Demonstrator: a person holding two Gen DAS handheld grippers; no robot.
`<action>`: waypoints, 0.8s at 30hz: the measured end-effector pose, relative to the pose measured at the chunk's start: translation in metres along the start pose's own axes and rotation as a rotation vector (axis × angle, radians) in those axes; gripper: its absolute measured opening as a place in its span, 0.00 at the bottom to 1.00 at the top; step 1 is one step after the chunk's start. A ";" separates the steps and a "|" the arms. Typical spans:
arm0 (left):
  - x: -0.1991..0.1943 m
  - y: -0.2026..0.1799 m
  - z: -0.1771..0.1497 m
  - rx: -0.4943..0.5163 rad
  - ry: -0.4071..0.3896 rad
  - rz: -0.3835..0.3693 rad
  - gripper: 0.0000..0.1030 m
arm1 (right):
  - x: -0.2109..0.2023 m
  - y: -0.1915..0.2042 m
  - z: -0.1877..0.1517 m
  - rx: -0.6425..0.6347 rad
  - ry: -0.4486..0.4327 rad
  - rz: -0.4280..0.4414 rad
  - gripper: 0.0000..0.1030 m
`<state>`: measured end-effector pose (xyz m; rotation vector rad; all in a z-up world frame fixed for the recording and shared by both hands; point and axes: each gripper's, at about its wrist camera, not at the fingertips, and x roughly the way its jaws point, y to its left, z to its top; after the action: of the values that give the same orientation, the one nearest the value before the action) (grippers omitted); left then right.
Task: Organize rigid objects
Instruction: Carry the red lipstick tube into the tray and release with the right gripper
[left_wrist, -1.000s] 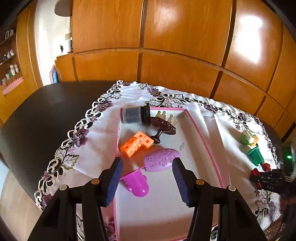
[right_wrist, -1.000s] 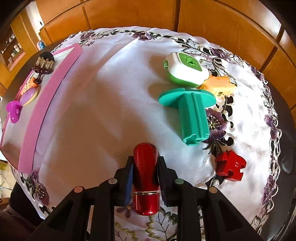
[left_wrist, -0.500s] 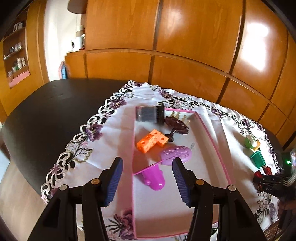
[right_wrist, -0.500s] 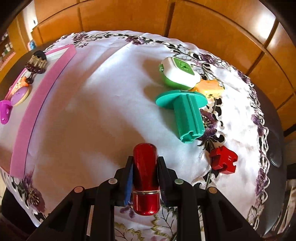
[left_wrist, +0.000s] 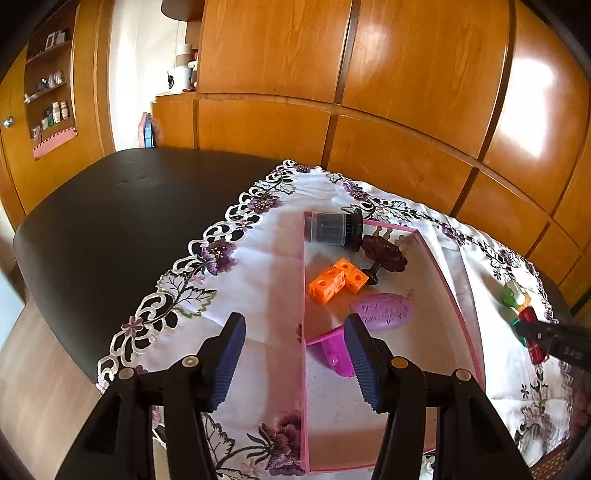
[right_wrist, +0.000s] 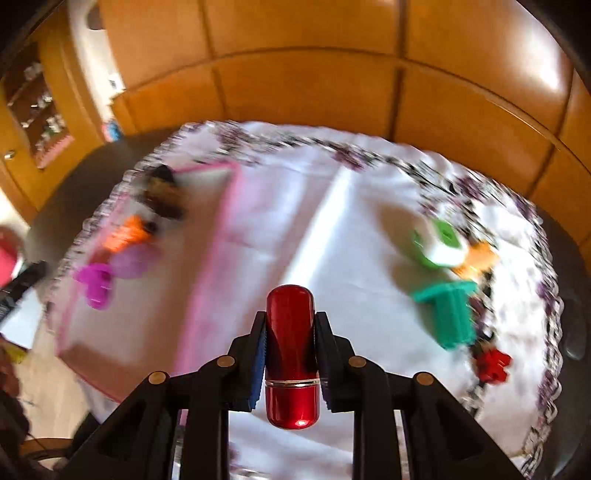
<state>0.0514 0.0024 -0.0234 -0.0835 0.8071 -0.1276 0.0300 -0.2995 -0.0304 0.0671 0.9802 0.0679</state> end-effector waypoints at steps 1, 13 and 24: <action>0.001 0.000 0.000 -0.001 0.002 0.000 0.55 | 0.000 0.008 0.005 -0.011 -0.005 0.023 0.23; 0.008 0.011 -0.002 -0.024 0.023 0.009 0.55 | 0.033 0.084 0.041 -0.099 0.010 0.117 0.23; 0.013 0.014 -0.006 -0.019 0.037 0.021 0.55 | 0.106 0.100 0.043 -0.149 0.100 -0.085 0.23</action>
<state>0.0568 0.0139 -0.0380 -0.0912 0.8464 -0.1018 0.1226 -0.1915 -0.0856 -0.1159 1.0742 0.0660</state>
